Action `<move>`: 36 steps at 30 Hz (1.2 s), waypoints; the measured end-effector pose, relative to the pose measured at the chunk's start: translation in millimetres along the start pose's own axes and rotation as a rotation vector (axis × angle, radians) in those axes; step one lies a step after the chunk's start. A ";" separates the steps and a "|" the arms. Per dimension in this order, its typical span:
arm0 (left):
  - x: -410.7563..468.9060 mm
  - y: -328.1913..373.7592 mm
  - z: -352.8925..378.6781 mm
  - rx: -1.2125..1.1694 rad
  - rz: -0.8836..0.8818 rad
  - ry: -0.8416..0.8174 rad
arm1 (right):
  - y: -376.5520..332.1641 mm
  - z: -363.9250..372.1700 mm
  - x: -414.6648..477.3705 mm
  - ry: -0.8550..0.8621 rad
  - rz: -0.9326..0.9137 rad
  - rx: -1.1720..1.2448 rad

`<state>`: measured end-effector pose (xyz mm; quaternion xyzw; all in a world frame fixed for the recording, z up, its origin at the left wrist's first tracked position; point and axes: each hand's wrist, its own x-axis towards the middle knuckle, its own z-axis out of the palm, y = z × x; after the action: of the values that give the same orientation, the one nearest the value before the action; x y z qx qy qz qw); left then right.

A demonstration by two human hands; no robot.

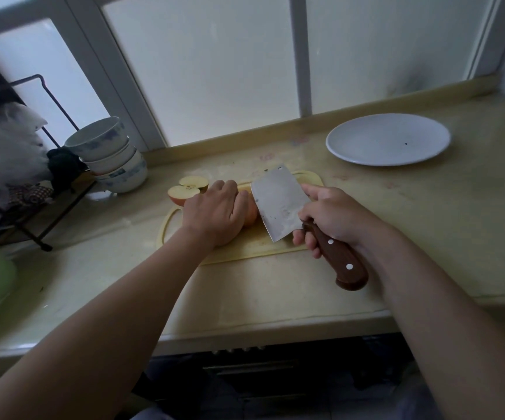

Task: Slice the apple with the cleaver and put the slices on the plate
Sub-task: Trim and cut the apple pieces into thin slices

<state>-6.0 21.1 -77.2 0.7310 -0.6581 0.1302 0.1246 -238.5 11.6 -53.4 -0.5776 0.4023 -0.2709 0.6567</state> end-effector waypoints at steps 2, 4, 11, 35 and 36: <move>0.0 0.1 0.4 0.004 0.005 0.008 | -0.6 0.9 2.2 0.003 0.004 -0.014; 0.2 0.4 0.8 0.001 0.001 0.016 | -1.5 3.4 5.4 0.007 0.004 -0.026; 0.8 -0.4 2.2 -0.004 -0.005 0.015 | -4.4 11.8 13.1 0.009 0.019 -0.044; -1.5 2.3 -3.2 -0.014 -0.033 -0.002 | 8.0 27.0 3.8 0.167 -0.082 -0.043; -1.4 2.2 -3.2 -0.012 -0.033 -0.005 | 8.1 27.4 4.0 0.165 -0.083 -0.043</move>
<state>-8.4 23.3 -74.7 0.7414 -0.6469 0.1223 0.1297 -214.2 24.7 -61.9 -0.5834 0.4367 -0.3358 0.5968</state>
